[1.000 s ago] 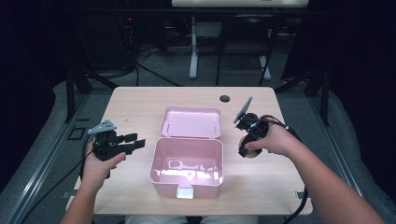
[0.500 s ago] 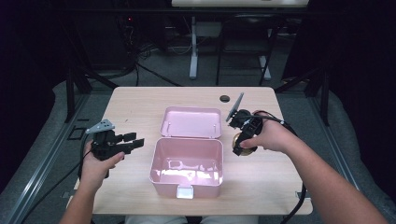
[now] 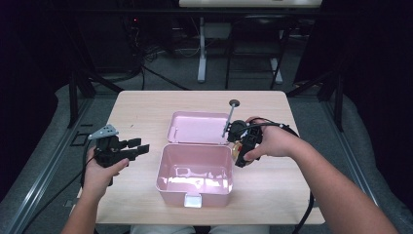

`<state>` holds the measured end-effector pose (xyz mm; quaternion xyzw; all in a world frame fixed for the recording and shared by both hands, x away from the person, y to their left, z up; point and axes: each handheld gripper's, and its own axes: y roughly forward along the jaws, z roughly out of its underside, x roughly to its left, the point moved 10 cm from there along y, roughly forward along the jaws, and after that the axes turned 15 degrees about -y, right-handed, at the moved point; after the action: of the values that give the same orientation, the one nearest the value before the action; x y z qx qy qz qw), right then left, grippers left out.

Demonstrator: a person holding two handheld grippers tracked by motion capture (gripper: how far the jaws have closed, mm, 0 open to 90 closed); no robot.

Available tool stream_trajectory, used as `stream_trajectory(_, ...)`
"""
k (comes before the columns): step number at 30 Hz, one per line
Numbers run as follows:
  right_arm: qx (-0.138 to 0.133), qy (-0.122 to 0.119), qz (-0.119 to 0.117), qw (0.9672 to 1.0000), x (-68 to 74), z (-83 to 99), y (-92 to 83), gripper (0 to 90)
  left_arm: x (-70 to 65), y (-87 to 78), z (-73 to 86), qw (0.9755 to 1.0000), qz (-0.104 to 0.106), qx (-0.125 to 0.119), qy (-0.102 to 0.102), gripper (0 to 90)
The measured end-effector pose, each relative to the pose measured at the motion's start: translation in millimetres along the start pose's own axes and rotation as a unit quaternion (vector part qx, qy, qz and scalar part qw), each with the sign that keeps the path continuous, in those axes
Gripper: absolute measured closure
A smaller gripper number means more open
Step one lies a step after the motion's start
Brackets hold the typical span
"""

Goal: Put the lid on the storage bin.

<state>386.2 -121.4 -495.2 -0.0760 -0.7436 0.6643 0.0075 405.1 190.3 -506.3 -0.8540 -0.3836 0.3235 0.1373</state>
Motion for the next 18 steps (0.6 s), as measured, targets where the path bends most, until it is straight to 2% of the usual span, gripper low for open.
stream_trajectory(8, 0.005, -0.068, -0.026, 0.9974, 14.6, -9.0, 7.2, 20.0, 0.6, 2.0, 1.0, 1.0, 0.0, 0.002, -0.001, 48.4)
stream_trajectory(12, 0.01, -0.084, -0.025, 0.9961, 16.7, -11.2, 8.6, 20.0, 0.8, 2.5, 1.6, 1.0, -0.001, 0.004, 0.001, 48.4)
stream_trajectory(18, 0.012, -0.095, -0.023, 0.9951, 18.2, -17.6, 6.7, 20.0, -0.1, 2.5, 2.2, 1.0, 0.001, 0.007, 0.001, 48.4)
